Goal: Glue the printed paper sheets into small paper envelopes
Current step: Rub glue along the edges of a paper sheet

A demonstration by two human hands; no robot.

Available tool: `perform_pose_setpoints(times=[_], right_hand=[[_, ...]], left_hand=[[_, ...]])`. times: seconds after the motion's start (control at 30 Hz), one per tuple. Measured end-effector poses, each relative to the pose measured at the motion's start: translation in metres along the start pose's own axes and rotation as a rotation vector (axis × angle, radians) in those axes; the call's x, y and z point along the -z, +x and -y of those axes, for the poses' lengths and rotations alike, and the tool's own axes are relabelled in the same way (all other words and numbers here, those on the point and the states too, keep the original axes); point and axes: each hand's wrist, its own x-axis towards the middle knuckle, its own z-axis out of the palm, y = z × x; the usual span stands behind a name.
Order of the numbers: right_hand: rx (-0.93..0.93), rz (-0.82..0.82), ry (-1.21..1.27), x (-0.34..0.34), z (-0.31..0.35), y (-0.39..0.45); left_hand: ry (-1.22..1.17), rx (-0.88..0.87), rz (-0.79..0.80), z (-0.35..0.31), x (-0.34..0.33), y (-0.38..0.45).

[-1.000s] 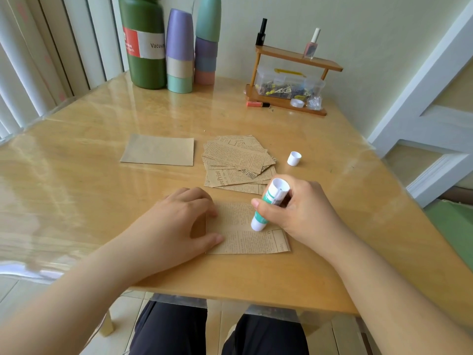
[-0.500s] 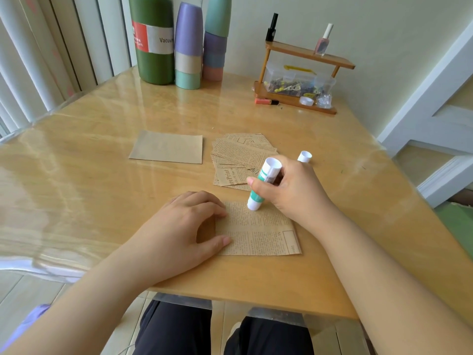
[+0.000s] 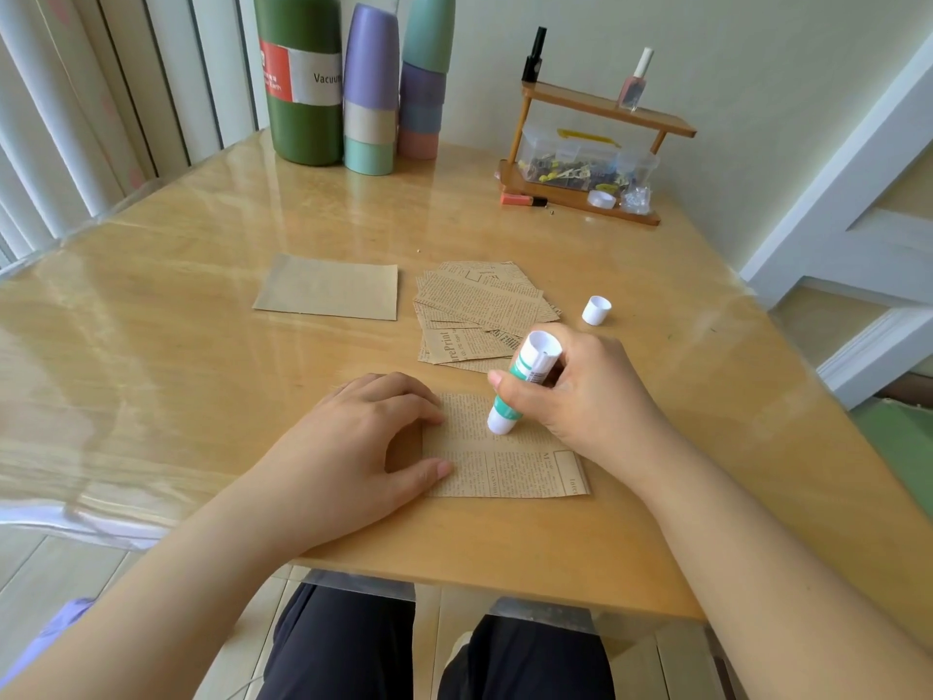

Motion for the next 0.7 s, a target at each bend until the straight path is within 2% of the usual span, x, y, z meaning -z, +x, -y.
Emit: perform_pose_setpoints(times=[0.4, 0.7], right_hand=[[-0.008, -0.057, 0.012, -0.003, -0.001, -0.009], [-0.027, 0.01, 0.002, -0.011, -0.002, 0.017]], left_hand=[[0.008, 0.003, 0.002, -0.001, -0.001, 0.0], [0.009, 0.001, 0.012, 0.0, 0.0, -0.001]])
